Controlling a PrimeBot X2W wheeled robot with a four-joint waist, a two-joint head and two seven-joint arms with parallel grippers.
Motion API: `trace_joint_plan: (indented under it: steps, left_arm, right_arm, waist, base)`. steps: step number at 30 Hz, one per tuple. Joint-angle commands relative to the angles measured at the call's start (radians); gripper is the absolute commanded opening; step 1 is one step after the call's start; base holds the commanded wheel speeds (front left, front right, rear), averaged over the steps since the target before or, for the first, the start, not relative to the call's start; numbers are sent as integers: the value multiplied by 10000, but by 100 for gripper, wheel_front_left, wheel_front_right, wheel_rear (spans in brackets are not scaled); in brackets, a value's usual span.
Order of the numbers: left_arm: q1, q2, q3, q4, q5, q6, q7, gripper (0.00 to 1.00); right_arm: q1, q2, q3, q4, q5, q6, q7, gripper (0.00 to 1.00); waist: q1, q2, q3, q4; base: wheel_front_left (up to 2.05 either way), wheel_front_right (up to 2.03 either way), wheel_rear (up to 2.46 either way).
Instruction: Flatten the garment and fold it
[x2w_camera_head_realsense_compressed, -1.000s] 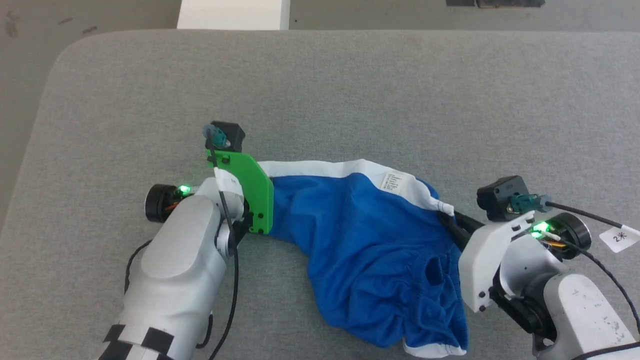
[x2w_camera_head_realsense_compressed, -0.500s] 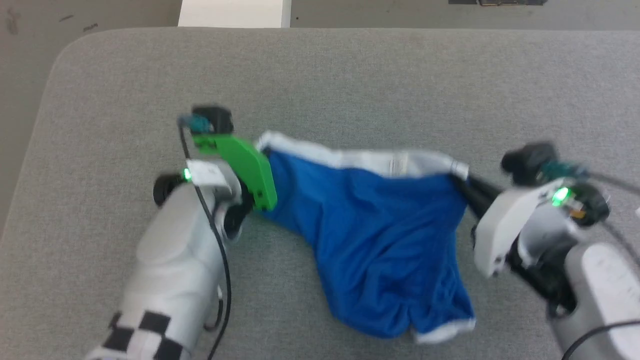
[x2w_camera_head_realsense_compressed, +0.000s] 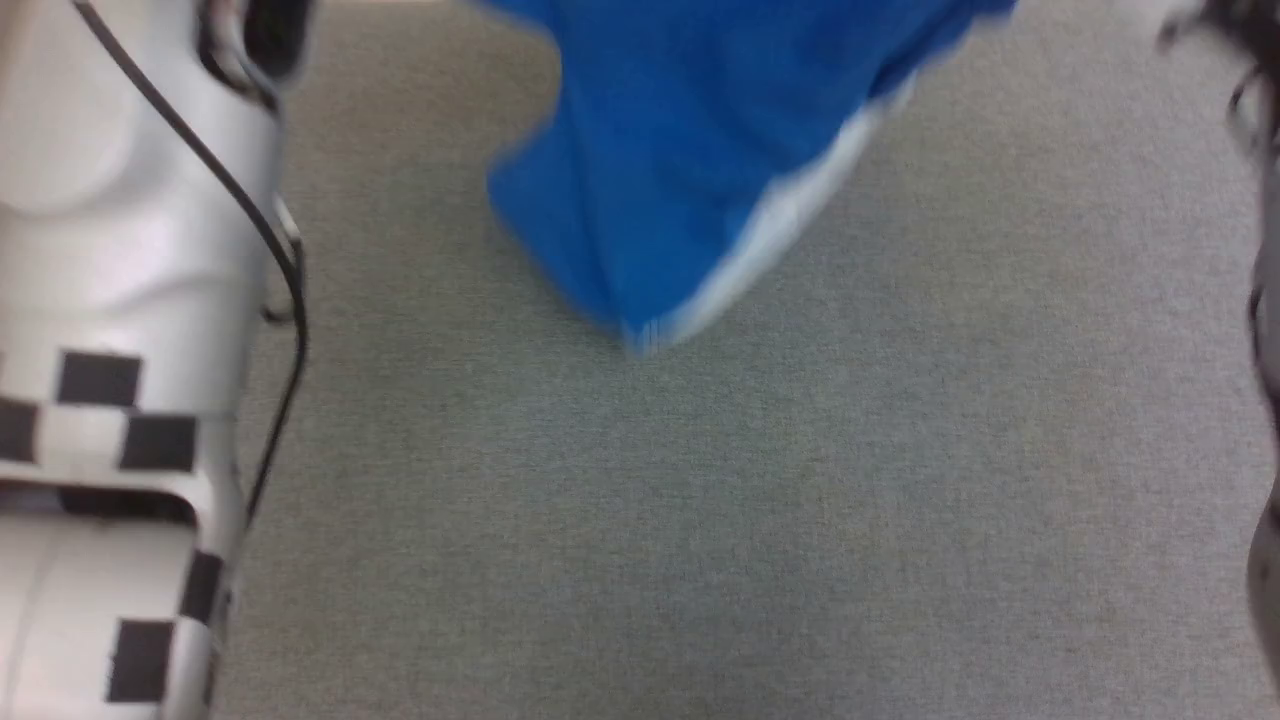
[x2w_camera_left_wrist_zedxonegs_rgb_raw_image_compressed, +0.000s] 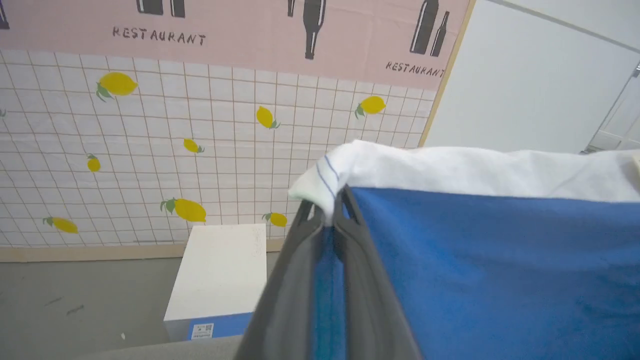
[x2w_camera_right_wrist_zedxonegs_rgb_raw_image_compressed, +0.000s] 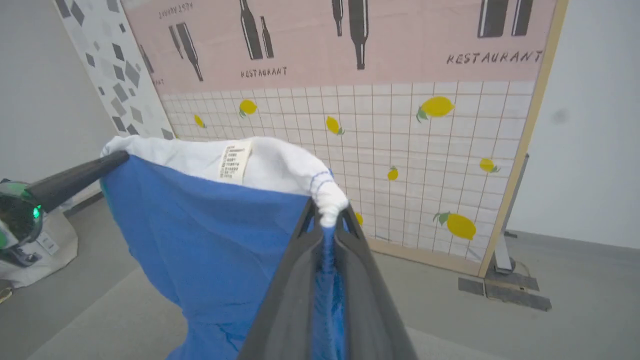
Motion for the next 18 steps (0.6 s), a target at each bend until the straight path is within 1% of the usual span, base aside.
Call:
trace_joint_plan:
  steps: [1,4,8,9,10,15,18]
  left_arm:
    - [-463,157,40,-53,184,86,-200,0]
    - [-1340,191,286,-108,232,254,-786,0]
    - [-2067,245,376,27,431,335,-1626,0]
    - [-2153,223,406,118,410,346,-1715,0]
    - [-2211,121,384,409,347,225,-2036,0]
    - [-1753,-125,292,885,107,-39,-2365,0]
    - [-1197,-303,127,1065,-69,-275,-2643,0]
  right_arm:
    - [-634,79,22,349,-164,-13,-312,0]
    - [-2021,177,-45,1164,-522,-13,-1147,0]
    - [-3228,85,-76,2095,-1095,-13,-2244,0]
    - [-3428,70,-104,2305,-1197,-13,-2462,0]
    - [-3830,24,-69,2970,-1356,-13,-2942,0]
    - [-3655,-217,572,3498,-1262,-13,-3389,0]
    - [-2953,-434,1221,3474,-956,-13,-3758,0]
  waist:
    - [-2,0,292,-175]
    - [-2,0,549,-181]
    - [-2,0,793,-97]
    - [-2,0,843,-79]
    - [-2,0,1020,8]
    - [-2,0,1232,164]
    - [-2,0,1164,285]
  base:
    - [0,0,0]
    - [0,0,0]
    - [0,0,0]
    - [0,0,0]
    - [0,0,0]
    - [0,0,0]
    - [0,0,0]
